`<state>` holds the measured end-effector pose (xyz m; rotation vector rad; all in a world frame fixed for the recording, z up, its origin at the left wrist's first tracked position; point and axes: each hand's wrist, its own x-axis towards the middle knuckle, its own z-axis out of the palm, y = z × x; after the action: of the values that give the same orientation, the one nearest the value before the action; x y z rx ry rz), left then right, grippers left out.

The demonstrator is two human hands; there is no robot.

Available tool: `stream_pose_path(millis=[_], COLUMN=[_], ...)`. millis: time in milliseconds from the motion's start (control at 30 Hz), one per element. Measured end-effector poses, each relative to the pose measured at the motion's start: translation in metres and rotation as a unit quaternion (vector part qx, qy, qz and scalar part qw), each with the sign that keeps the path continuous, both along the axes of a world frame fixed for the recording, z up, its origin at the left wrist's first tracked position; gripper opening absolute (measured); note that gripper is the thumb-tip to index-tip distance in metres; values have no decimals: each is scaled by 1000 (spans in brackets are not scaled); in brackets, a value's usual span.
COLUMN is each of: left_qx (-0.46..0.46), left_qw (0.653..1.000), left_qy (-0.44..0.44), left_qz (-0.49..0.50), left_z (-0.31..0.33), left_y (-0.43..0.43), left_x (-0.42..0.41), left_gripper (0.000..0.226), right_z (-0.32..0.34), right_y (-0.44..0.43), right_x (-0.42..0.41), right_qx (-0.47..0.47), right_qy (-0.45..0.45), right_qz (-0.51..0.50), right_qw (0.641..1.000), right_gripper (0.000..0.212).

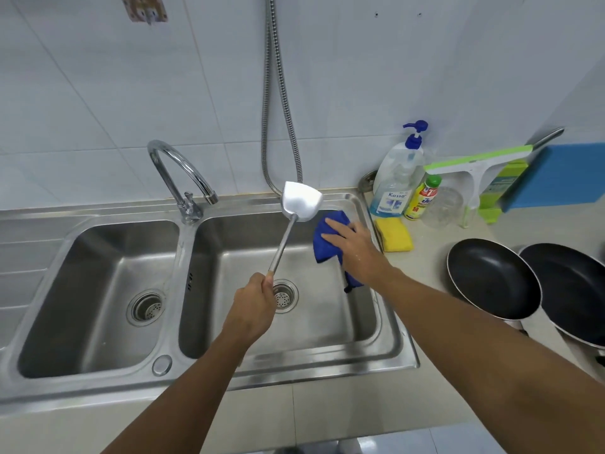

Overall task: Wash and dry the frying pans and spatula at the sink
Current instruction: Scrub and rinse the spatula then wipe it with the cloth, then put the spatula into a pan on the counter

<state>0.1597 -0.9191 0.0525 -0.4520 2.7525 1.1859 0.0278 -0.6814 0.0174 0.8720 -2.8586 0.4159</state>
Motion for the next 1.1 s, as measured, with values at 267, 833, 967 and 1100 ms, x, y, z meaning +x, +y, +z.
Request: stream_pose_path(millis=[267,833,967,1100], left_qx=[56,166,172,147], left_qw=[996,982,982,988], left_qy=[-64,-83,-74,-44], left_qz=[-5,41,39,-10], left_z=[5,-3,1,8], left_y=[29,128,141,158], left_x=[-2,33,34,29], left_gripper=[46,29,27,27], right_z=[38,-50,-12,36], right_y=[57,117,103,79], right_x=[25,66,53,49], right_qx=[89,87,-138,-387], right_qy=[-140,-350,-286,-382], right_qz=[-344,-185,-265,-263], right_qw=[924,914,911,797], right_gripper=[36,71,45,30])
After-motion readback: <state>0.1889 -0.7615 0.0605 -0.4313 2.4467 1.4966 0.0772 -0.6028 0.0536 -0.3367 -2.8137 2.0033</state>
